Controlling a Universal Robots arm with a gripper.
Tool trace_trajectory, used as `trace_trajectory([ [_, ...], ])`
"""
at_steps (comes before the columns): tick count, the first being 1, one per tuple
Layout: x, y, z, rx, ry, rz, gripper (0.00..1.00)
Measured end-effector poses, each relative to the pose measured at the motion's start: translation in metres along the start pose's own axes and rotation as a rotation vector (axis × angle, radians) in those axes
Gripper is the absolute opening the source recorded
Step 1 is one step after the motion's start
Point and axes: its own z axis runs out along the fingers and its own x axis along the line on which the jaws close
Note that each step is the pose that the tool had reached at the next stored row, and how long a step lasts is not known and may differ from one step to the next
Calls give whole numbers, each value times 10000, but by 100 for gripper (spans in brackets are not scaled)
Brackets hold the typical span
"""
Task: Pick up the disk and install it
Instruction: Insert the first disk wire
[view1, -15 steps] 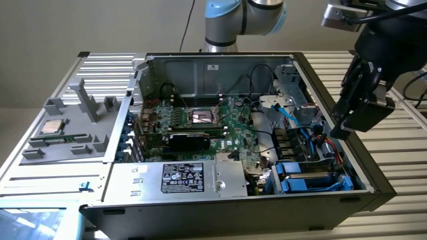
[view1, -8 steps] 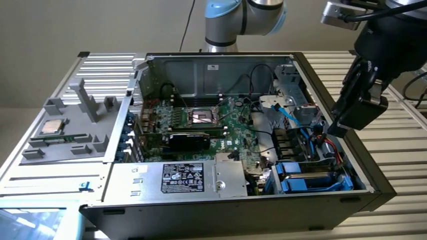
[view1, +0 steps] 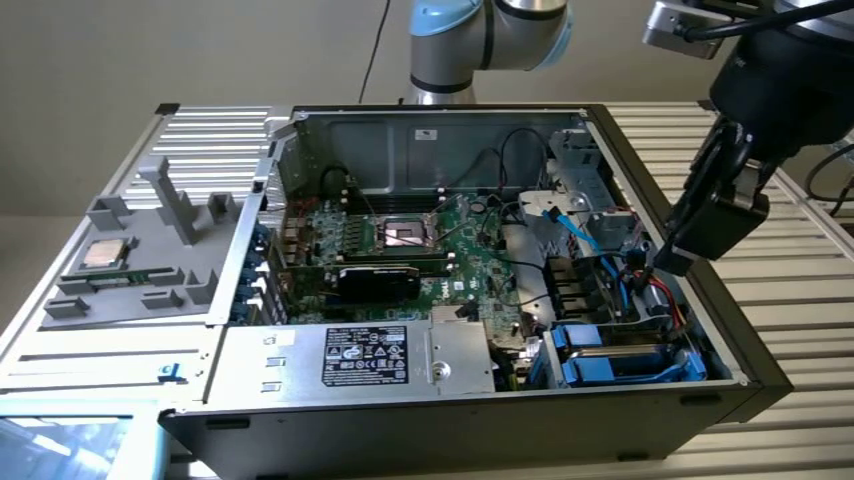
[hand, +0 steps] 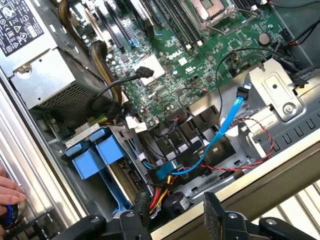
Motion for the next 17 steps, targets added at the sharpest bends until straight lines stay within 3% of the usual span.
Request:
trace_trajectory([
  [7, 79, -52, 7, -5, -10, 248, 56],
  [17, 101, -67, 7, -30, -54, 1059, 56],
])
